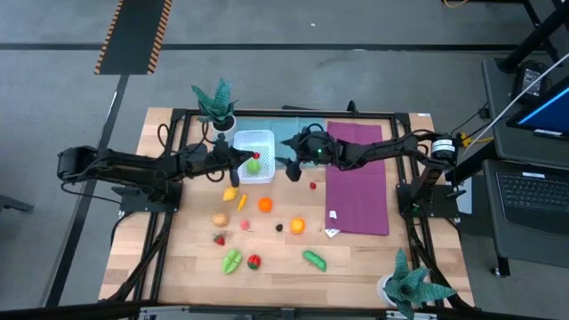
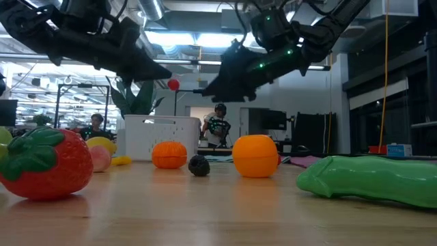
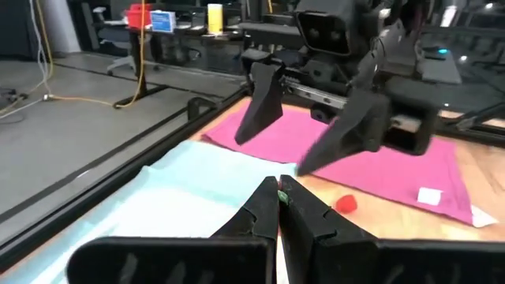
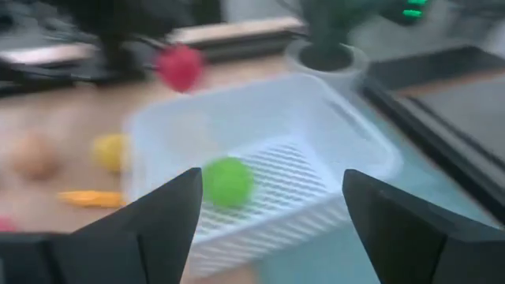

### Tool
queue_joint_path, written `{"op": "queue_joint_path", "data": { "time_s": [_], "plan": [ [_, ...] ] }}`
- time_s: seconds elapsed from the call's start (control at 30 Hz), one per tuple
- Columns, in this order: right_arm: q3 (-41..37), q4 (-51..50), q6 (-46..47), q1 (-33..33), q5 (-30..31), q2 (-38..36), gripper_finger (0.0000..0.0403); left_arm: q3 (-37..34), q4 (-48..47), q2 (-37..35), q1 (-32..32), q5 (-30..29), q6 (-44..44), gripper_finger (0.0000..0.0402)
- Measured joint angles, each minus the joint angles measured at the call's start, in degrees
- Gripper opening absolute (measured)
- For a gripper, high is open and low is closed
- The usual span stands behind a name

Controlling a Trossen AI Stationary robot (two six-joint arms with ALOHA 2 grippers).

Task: Pick and placing Produce into tupperware
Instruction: Put the red cherry into the white basket

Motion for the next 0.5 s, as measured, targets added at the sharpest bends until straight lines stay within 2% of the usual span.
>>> {"op": "queue_joint_path", "data": {
  "time_s": [0.07,0.27,0.4,0.5],
  "plan": [
    [0.00,-1.79,-0.51,0.03,2.65,0.00,0.0307,0.00,-0.38,-0.02,-0.01,-0.76,0.08,0.0000],
    [0.02,-5.16,-0.43,0.13,1.39,-0.04,0.0307,0.00,-3.30,-0.04,0.01,-5.22,0.90,0.0000],
    [0.02,-8.77,0.06,0.11,1.37,-1.06,0.0307,0.33,-5.61,-0.04,0.32,-5.48,0.88,0.0000],
    [0.04,-9.38,0.01,0.16,1.37,-1.48,0.0307,3.21,-10.91,-0.02,0.43,-5.83,0.83,0.0000]
  ]
}}
